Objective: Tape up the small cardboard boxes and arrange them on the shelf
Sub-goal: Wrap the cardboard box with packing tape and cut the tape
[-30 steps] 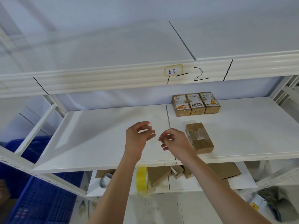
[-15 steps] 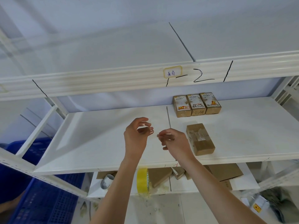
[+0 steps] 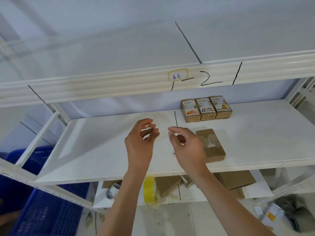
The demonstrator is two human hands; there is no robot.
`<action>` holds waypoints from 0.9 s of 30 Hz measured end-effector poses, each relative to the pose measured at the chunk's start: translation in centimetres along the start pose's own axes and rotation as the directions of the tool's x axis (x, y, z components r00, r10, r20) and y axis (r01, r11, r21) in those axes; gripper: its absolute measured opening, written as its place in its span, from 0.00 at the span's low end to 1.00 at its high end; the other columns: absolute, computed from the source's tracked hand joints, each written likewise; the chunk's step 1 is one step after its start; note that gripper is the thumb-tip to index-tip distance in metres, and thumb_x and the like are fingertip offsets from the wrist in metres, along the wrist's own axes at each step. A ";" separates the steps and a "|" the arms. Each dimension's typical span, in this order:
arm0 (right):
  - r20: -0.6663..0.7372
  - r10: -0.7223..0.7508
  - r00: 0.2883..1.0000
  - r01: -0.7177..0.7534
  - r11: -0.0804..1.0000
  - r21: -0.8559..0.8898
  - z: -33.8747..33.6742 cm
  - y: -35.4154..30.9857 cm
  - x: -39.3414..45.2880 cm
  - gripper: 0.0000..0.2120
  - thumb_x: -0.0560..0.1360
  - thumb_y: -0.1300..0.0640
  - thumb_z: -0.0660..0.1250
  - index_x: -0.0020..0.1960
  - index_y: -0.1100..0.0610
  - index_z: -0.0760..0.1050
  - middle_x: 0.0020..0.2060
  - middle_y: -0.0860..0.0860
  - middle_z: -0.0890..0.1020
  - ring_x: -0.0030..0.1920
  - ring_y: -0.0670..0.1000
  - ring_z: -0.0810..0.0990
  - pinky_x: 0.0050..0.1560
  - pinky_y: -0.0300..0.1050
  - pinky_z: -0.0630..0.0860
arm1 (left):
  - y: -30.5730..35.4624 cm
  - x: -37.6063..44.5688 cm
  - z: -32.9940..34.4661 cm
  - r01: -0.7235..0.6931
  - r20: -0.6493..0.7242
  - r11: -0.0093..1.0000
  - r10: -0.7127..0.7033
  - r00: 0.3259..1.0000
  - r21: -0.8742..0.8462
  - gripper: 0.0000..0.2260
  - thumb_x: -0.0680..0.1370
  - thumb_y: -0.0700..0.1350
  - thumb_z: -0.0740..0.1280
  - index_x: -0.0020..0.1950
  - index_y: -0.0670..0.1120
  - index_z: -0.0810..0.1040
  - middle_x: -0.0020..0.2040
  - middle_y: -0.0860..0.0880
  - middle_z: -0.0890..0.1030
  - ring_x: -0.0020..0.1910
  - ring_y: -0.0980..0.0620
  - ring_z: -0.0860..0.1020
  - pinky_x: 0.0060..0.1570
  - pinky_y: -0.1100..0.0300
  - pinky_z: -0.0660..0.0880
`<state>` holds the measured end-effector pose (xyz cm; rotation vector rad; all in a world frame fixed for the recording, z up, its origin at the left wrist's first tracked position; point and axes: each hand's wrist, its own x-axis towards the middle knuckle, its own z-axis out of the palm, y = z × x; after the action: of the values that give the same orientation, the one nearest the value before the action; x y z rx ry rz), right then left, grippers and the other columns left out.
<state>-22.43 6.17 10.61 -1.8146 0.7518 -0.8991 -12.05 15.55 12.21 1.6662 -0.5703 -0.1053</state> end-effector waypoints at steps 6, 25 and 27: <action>0.057 0.064 0.996 -0.058 0.994 -0.091 0.6 -0.1 0.5 0.04 0.79 0.55 0.70 0.49 0.52 0.84 0.41 0.38 0.82 0.42 0.37 0.80 0.40 0.24 0.70 | -0.1 -0.5 0.7 -0.043 0.038 0.996 0.040 0.998 0.073 0.14 0.76 0.34 0.73 0.58 0.49 0.80 0.49 0.55 0.85 0.47 0.61 0.84 0.48 0.70 0.78; 0.221 0.535 0.816 -0.558 0.828 0.055 -0.2 1.5 2.0 0.13 0.76 0.50 0.75 0.41 0.59 0.82 0.39 0.55 0.85 0.38 0.53 0.85 0.41 0.45 0.85 | -0.8 -1.3 2.0 -0.097 0.110 0.983 0.081 0.991 0.156 0.18 0.75 0.31 0.72 0.56 0.53 0.79 0.49 0.53 0.83 0.47 0.63 0.83 0.46 0.73 0.76; 0.286 0.583 0.760 -0.634 0.761 0.135 -0.5 1.3 2.3 0.09 0.75 0.54 0.76 0.44 0.59 0.81 0.43 0.55 0.85 0.40 0.52 0.85 0.38 0.43 0.85 | -0.9 -1.3 2.1 -0.096 0.116 0.982 0.077 0.990 0.165 0.17 0.75 0.31 0.72 0.56 0.51 0.79 0.49 0.52 0.83 0.47 0.60 0.84 0.47 0.72 0.77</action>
<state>-21.73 3.65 10.08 -1.3003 0.9728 -0.3101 -13.77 14.22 10.65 1.8061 -0.7508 -0.0864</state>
